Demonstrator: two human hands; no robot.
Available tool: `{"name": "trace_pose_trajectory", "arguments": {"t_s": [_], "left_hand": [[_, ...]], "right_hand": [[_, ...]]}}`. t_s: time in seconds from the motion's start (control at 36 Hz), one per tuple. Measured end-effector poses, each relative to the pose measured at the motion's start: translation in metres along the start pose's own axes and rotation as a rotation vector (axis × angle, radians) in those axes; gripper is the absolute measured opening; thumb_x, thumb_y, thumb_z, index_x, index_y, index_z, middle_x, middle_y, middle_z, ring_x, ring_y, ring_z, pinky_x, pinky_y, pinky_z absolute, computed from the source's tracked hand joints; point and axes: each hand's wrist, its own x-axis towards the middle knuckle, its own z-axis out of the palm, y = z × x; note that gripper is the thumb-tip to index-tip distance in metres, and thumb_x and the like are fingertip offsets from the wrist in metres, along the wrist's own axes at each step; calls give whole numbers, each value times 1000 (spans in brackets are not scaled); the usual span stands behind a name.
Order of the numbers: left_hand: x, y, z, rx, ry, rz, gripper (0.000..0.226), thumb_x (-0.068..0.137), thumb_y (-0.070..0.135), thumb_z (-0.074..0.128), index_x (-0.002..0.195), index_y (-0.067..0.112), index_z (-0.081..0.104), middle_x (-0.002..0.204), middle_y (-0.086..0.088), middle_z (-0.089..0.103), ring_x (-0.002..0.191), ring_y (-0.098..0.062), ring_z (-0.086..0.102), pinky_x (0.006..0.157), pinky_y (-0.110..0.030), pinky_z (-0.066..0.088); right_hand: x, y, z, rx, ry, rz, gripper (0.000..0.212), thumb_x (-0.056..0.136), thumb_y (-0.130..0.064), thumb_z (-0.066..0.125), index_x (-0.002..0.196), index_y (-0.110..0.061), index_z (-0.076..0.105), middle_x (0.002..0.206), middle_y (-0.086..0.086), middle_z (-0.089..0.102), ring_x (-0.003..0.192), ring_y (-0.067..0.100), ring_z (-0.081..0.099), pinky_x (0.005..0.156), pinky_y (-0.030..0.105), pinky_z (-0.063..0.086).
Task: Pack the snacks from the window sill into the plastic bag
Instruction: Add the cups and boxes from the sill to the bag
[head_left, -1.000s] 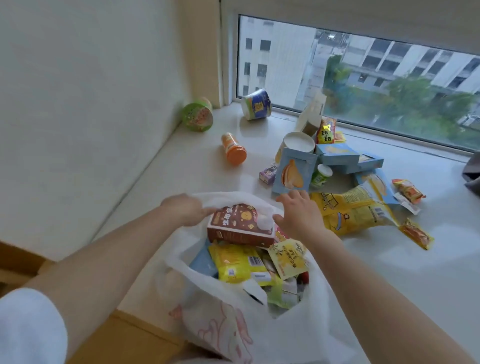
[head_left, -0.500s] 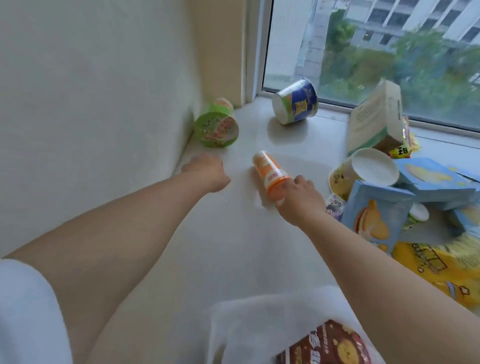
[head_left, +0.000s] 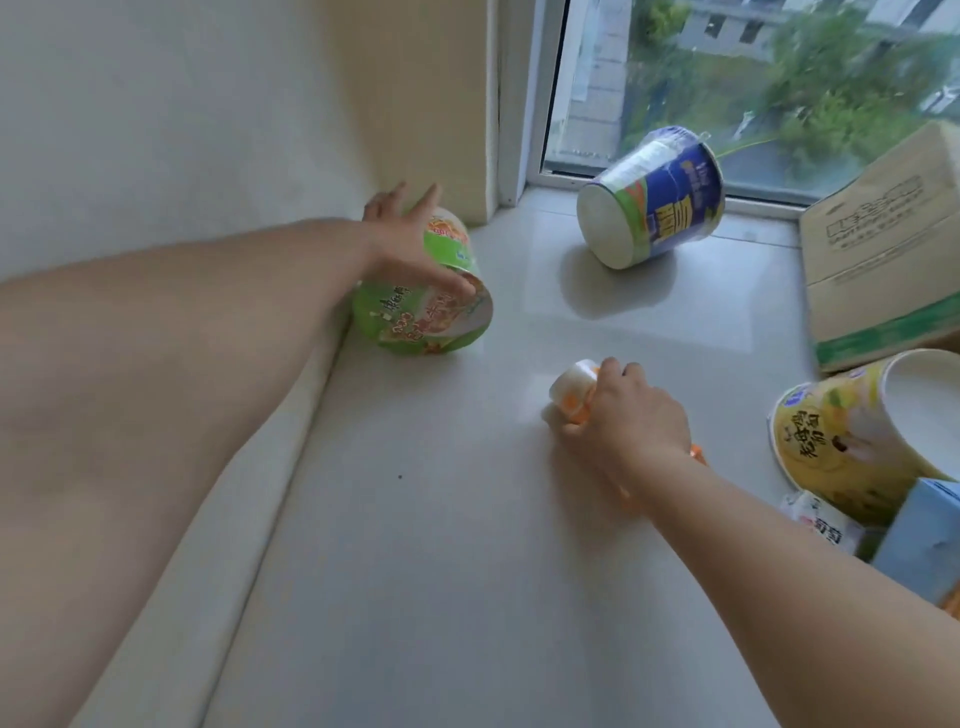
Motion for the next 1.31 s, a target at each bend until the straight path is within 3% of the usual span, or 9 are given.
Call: {"name": "trace_pose_trajectory", "arguments": {"t_s": [0.19,0.56,0.67,0.81,0.92,1.0,1.11,1.17,1.31], "left_hand": [[31,2,0,43,-61,37,99,68,51,75,145,47,15,153,-9,9,139,-36,15,111,-41,29],[-92,12,61,-217,14,-196,98,70,47,72,148,37,12,148,-17,11,136,-41,17,110,-43,27],[-153,18,75,-371,106,-298,97,68,46,74,146,35,16,143,-16,18,132,-39,26,106,-39,32],[-218,42,70,-707,230,-285,98,67,46,77,146,36,20,141,-12,22,128,-33,36,109,-42,36],[-271,83,55,-865,291,-154,97,65,45,78,145,32,26,140,-11,28,122,-28,43,104,-42,43],[-313,116,53,-939,268,-15,102,51,54,79,139,34,33,137,-9,38,119,-26,48,101,-43,46],[-363,161,65,-1007,251,106,96,57,44,82,140,35,34,134,-7,36,115,-20,44,97,-34,45],[-390,184,74,-1057,215,163,102,46,54,83,135,40,36,134,-6,40,117,-22,49,97,-41,49],[-448,225,108,-1113,182,260,104,37,67,83,130,48,38,134,-5,40,122,-26,50,94,-51,50]], "right_hand": [[11,-2,0,-9,44,-16,58,81,-54,58,119,-14,40,116,6,50,101,32,57,69,32,33],[-61,1,16,-48,-50,-131,59,79,-33,67,127,-14,38,124,5,44,111,27,51,76,32,37],[-107,17,-2,223,10,-61,62,76,-35,67,126,-12,40,124,7,45,110,29,51,76,33,39],[-161,49,-68,993,194,154,56,74,-34,74,118,-14,47,114,4,54,100,23,55,83,34,46],[-219,102,-100,1439,71,160,56,68,-41,79,115,-22,54,109,3,64,101,24,62,89,45,52],[-270,145,-106,1527,23,132,50,69,-34,79,112,-23,55,108,7,65,102,28,63,87,51,53],[-332,197,-105,1481,85,142,31,79,-22,73,101,-31,53,102,-1,62,96,21,60,85,43,52],[-361,222,-99,1504,123,172,29,79,-21,73,96,-32,52,101,-1,60,94,18,59,89,44,51],[-419,278,-74,1540,173,237,48,76,-23,75,118,-25,51,112,2,60,104,24,57,92,47,49]]}}
